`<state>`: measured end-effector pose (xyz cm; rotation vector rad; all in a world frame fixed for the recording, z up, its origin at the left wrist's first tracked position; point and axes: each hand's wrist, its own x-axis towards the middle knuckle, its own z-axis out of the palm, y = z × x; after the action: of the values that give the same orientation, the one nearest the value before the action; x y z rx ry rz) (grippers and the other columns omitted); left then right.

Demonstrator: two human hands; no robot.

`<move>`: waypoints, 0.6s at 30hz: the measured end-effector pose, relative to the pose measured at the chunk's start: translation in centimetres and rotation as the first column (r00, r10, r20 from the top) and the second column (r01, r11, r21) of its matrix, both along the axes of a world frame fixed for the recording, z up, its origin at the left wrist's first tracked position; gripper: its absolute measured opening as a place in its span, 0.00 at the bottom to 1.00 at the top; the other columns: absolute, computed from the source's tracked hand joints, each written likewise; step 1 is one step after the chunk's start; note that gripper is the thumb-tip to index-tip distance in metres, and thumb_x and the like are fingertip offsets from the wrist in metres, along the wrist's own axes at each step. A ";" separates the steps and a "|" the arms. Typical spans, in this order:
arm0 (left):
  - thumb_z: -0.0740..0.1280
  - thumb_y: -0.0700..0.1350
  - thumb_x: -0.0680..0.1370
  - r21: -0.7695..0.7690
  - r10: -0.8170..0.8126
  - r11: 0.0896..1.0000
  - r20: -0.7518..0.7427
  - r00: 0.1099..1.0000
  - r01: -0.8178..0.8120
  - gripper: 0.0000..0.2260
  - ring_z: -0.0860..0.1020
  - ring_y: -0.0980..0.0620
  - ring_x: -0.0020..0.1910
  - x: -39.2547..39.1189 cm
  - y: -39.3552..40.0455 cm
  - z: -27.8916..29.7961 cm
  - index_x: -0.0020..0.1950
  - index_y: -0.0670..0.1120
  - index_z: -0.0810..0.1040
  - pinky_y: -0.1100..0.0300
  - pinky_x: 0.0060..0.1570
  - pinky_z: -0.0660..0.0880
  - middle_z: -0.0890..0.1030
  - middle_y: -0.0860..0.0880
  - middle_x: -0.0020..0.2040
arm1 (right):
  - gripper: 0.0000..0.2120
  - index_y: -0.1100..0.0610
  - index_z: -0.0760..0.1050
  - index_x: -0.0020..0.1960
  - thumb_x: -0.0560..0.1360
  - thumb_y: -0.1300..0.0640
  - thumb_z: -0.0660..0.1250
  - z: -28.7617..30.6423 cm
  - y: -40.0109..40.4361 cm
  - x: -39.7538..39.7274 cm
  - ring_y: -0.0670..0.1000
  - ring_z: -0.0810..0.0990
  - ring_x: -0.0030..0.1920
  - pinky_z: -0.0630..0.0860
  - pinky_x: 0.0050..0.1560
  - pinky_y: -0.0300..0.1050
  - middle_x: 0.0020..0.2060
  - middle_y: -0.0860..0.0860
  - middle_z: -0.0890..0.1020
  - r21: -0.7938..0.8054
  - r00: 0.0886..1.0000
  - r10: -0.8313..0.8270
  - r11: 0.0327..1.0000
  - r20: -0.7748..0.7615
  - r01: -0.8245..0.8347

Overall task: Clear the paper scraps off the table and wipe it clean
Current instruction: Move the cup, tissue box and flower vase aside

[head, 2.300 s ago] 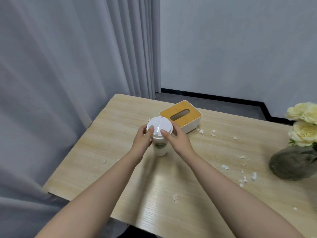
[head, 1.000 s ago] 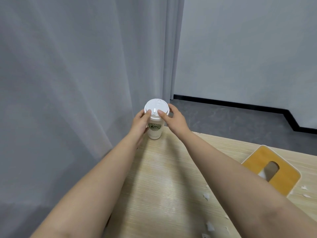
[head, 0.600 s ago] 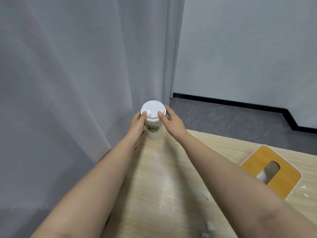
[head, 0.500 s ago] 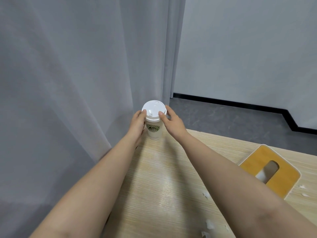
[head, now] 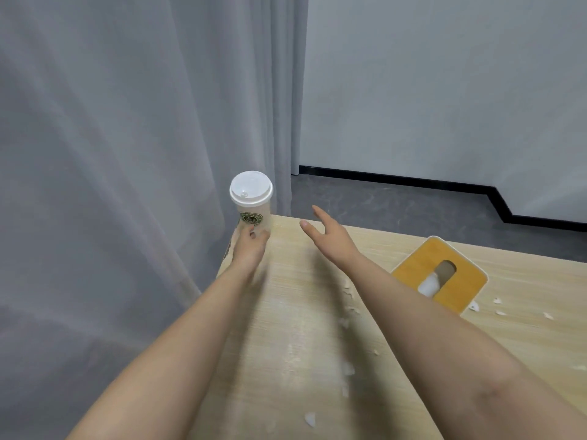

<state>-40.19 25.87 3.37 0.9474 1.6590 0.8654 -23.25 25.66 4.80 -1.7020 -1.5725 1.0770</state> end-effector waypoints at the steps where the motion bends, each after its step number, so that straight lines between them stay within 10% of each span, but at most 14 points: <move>1: 0.62 0.49 0.79 -0.008 -0.028 1.000 -0.002 1.000 0.028 0.22 0.68 0.47 0.67 0.9 -0.6 -0.1 0.71 0.46 0.65 0.47 0.67 0.66 0.69 0.46 0.69 | 0.30 0.51 0.57 0.75 0.78 0.43 0.60 -0.1 -0.6 1.0 0.48 0.60 0.73 0.57 0.66 0.39 0.73 0.47 0.63 0.007 0.999 0.004 1.000 0.035 -0.004; 8: 0.63 0.53 0.78 -0.071 -0.250 0.965 0.019 0.968 0.251 0.22 0.71 0.47 0.65 9.2 -4.6 -0.2 0.71 0.48 0.66 0.48 0.67 0.66 0.71 0.45 0.68 | 0.29 0.53 0.59 0.74 0.78 0.43 0.61 -0.2 -4.6 9.0 0.49 0.57 0.74 0.56 0.71 0.44 0.73 0.49 0.64 0.070 0.967 0.010 0.997 0.255 -0.029; 18: 0.65 0.49 0.78 -0.109 -0.395 0.913 -0.002 0.919 0.393 0.28 0.68 0.43 0.68 20.1 -9.7 -0.4 0.75 0.52 0.57 0.53 0.54 0.75 0.64 0.44 0.73 | 0.35 0.56 0.53 0.76 0.75 0.49 0.66 -2.5 -10.3 22.3 0.54 0.48 0.76 0.56 0.73 0.53 0.76 0.54 0.51 0.001 0.850 -0.329 0.933 0.412 0.360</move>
<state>-20.04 16.21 2.98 1.1696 1.4464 0.4875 -0.95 15.39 2.28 -2.2681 -1.3845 0.6322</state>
